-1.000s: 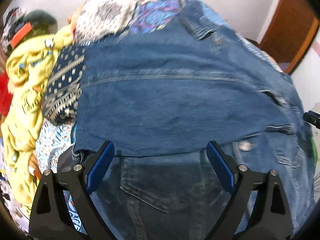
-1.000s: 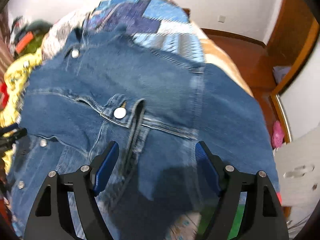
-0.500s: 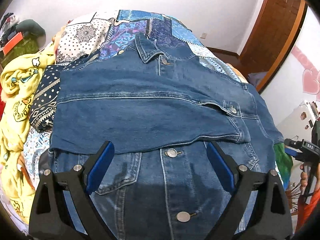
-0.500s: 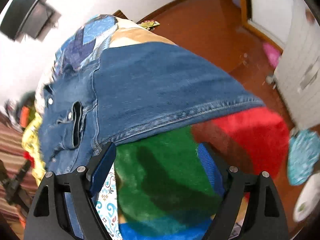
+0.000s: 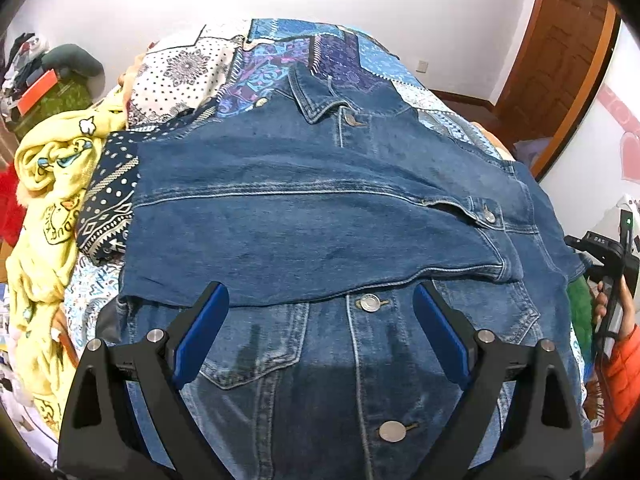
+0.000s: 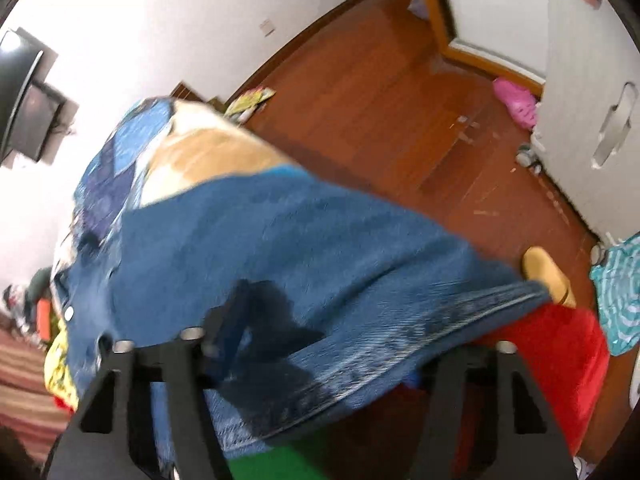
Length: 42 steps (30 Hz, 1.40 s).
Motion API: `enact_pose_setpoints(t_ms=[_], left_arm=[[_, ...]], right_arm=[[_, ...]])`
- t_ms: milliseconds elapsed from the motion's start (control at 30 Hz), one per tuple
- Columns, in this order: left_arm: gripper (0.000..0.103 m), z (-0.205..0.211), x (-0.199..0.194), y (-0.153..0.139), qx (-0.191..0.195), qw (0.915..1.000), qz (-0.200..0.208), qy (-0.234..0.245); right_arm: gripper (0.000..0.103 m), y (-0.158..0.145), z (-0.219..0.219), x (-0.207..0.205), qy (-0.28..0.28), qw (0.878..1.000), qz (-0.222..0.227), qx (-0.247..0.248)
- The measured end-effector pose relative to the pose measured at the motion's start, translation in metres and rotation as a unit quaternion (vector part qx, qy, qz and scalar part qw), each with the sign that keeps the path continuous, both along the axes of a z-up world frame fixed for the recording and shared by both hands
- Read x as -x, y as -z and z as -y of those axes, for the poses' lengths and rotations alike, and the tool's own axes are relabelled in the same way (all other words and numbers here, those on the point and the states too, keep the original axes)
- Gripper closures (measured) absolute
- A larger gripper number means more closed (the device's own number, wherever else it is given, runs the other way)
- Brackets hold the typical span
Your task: Fold large clothes
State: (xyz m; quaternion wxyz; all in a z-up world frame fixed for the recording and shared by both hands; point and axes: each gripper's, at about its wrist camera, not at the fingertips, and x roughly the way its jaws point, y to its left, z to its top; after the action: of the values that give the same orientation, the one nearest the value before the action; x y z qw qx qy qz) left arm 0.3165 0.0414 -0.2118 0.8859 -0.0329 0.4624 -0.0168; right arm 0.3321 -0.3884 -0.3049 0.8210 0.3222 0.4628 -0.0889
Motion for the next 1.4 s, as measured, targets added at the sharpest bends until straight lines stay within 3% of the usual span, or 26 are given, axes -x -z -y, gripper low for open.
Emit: enact_pose_setpoints(t_ms=[100, 200, 300, 500, 567, 667, 833, 967, 1167, 1267, 1333, 1400], left_arm=[[0.009, -0.006, 0.003, -0.004, 0.011, 0.9999, 0.010, -0.003], [0.009, -0.010, 0.004, -0.007, 0.015, 0.9997, 0.017, -0.004], [0.009, -0.015, 0.006, -0.012, 0.018, 0.9995, 0.025, -0.001], [0.009, -0.023, 0.010, -0.025, 0.016, 0.9987, 0.049, 0.005], [0.009, -0.027, 0.013, -0.029, 0.015, 0.9983, 0.056, 0.008], [0.009, -0.032, 0.016, -0.034, 0.014, 0.9978, 0.064, 0.009], [0.009, -0.042, 0.026, -0.039, 0.013, 0.9973, 0.072, 0.002], [0.009, -0.047, 0.035, -0.042, 0.014, 0.9970, 0.076, 0.002], [0.009, -0.048, 0.045, -0.045, 0.005, 0.9967, 0.081, 0.006], [0.009, -0.045, 0.048, -0.047, -0.002, 0.9966, 0.082, 0.010], [0.009, -0.042, 0.048, -0.049, -0.007, 0.9965, 0.083, 0.013], [0.009, -0.037, 0.047, -0.051, -0.011, 0.9962, 0.085, 0.016]], right_arm=[[0.085, -0.014, -0.003, -0.004, 0.008, 1.000, 0.010, 0.025], [0.090, -0.035, -0.002, 0.002, 0.007, 0.999, 0.046, 0.022], [0.092, -0.076, -0.019, 0.008, -0.017, 0.994, 0.102, 0.047], [0.092, -0.158, -0.086, 0.005, -0.102, 0.973, 0.196, 0.073], [0.093, -0.186, -0.124, 0.004, -0.145, 0.959, 0.227, 0.085], [0.092, -0.201, -0.177, 0.002, -0.209, 0.943, 0.246, 0.077], [0.092, -0.175, -0.256, -0.007, -0.305, 0.927, 0.212, 0.056], [0.092, -0.123, -0.313, -0.011, -0.375, 0.915, 0.137, 0.062], [0.091, -0.057, -0.338, -0.015, -0.410, 0.910, 0.026, 0.050], [0.090, -0.053, -0.334, -0.009, -0.415, 0.908, 0.002, 0.051], [0.083, -0.061, -0.333, -0.005, -0.428, 0.903, -0.004, 0.045], [0.063, -0.067, -0.330, -0.001, -0.446, 0.894, -0.010, 0.044]])
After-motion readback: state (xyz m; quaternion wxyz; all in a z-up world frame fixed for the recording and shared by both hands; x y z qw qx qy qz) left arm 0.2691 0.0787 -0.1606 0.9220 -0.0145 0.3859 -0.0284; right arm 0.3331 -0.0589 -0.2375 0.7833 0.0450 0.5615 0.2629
